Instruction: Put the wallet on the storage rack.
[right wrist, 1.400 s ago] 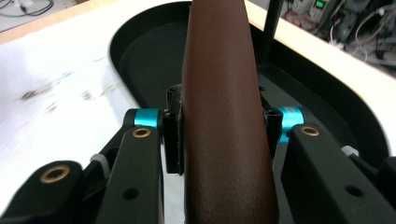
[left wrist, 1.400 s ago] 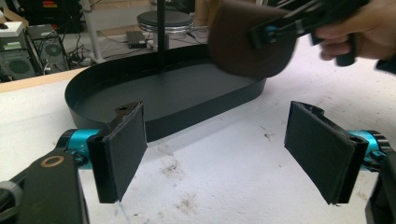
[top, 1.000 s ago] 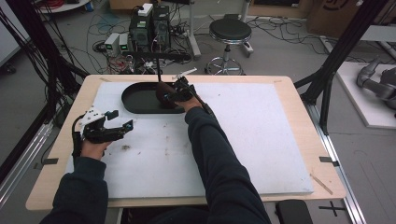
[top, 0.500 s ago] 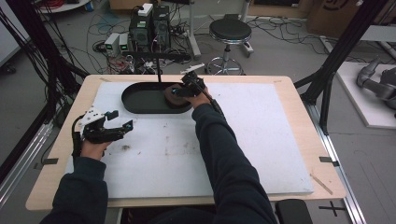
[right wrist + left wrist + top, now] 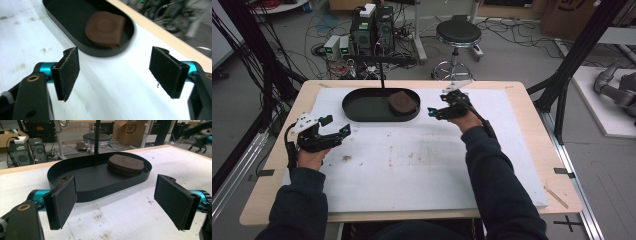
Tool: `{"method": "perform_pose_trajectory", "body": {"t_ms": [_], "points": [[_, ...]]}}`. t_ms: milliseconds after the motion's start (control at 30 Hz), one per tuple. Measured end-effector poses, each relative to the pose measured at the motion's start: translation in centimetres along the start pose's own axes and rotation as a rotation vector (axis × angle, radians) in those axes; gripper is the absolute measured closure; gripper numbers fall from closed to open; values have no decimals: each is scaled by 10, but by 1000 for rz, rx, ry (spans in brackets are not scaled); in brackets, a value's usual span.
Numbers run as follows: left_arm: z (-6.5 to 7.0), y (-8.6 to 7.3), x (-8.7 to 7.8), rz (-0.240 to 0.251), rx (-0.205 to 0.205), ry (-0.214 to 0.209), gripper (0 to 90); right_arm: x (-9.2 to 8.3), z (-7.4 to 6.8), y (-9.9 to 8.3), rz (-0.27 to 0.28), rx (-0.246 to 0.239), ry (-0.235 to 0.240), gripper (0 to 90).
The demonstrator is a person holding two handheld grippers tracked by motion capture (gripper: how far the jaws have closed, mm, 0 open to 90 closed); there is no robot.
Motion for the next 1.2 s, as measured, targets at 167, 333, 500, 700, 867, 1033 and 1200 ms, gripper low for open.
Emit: {"method": "perform_pose_trajectory", "body": {"t_ms": [167, 333, 500, 700, 867, 1033, 1200], "points": [[3, 0, 0, -4, 11, -11, 180, -56, 5, -36, 44, -3, -75, 240], [6, -1, 1, -10, 19, -16, 184, -93, 11, -67, 98, 46, -113, 230], [9, 0, 0, -3, 21, -19, 183, -120, 14, -96, 142, 77, -160, 218], [14, -2, 1, -7, 40, -39, 184, -125, 8, -126, 156, 105, -188, 219], [17, -3, -3, -5, 46, -44, 186, -127, 14, -133, 154, 133, -206, 219], [16, -4, -3, -7, 42, -42, 187, -127, 13, -131, 147, 109, -226, 219], [14, -4, -3, -6, 36, -37, 186, -126, 14, -132, 138, 108, -235, 220]]}}
Point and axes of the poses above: each handheld gripper's, and its own axes: x roughly forward along the jaws, y roughly out of its top, z roughly to its right, the point moved 9 cm from there along x, roughly forward along the jaws, and after that the axes turned 9 degrees about y, right-handed, at the moved point
